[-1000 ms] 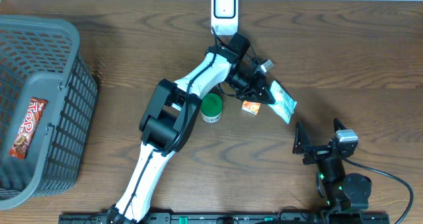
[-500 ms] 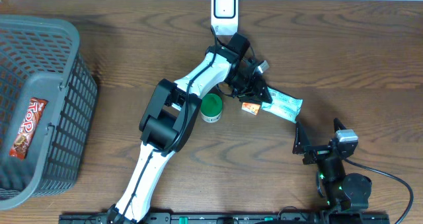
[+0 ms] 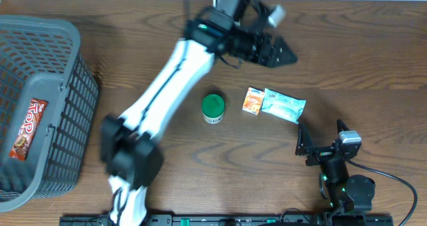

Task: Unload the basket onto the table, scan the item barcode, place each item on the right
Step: 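Carry the wet-wipe pack out and place it beside the Kleenex, then reach the left gripper back into the basket toward the TOP bar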

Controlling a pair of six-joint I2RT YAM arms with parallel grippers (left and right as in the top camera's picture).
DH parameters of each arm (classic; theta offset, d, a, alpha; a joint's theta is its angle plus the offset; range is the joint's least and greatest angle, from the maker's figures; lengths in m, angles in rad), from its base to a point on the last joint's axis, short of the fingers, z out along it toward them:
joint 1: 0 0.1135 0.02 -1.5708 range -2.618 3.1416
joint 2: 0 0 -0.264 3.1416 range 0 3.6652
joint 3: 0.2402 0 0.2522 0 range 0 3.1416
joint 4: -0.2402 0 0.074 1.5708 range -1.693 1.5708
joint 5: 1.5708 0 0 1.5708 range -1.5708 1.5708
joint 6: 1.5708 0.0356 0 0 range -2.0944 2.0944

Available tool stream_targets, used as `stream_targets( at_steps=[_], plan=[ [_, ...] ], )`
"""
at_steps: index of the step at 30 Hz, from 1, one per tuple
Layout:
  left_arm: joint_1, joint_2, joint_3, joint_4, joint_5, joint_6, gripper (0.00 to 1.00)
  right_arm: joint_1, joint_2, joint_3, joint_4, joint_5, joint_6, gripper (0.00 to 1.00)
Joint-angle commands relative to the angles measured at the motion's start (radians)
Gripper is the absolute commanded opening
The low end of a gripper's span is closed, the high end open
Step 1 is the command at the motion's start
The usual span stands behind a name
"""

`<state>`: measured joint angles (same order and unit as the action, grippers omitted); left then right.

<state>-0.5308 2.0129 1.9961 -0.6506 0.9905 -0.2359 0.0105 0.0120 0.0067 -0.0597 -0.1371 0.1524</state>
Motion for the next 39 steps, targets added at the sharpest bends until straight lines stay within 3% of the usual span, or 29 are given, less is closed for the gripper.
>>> stream_targets(
  at_steps=[1,4,8,11,20,26,37,39],
  plan=[
    [0.067,-0.191,0.023,-0.071,-0.172,0.002,0.74,0.004,-0.005,-0.001,-0.004,0.005,0.011,0.99],
    [0.143,-0.335,0.023,-0.223,-0.543,-0.029,0.74,0.004,-0.005,-0.001,-0.004,0.005,0.011,0.99],
    [0.277,-0.481,0.023,-0.437,-1.09,-0.187,0.79,0.004,-0.005,-0.001,-0.004,0.005,0.011,0.99],
    [0.415,-0.542,0.023,-0.552,-1.296,-0.301,0.88,0.004,-0.005,-0.001,-0.004,0.005,0.011,0.99],
    [0.903,-0.515,-0.003,-0.773,-1.302,-0.462,0.92,0.004,-0.005,-0.001,-0.004,0.005,0.011,0.99],
    [1.059,-0.415,-0.035,-0.791,-1.266,-0.452,0.92,0.004,-0.005,-0.001,-0.004,0.005,0.011,0.99],
    [1.069,-0.071,-0.044,-0.653,-1.264,0.072,0.92,0.004,-0.005,-0.001,-0.004,0.005,0.011,0.99],
    [1.07,-0.029,-0.045,-0.652,-1.264,0.1,0.92,0.004,-0.005,-0.001,-0.004,0.005,0.011,0.99]
  ],
)
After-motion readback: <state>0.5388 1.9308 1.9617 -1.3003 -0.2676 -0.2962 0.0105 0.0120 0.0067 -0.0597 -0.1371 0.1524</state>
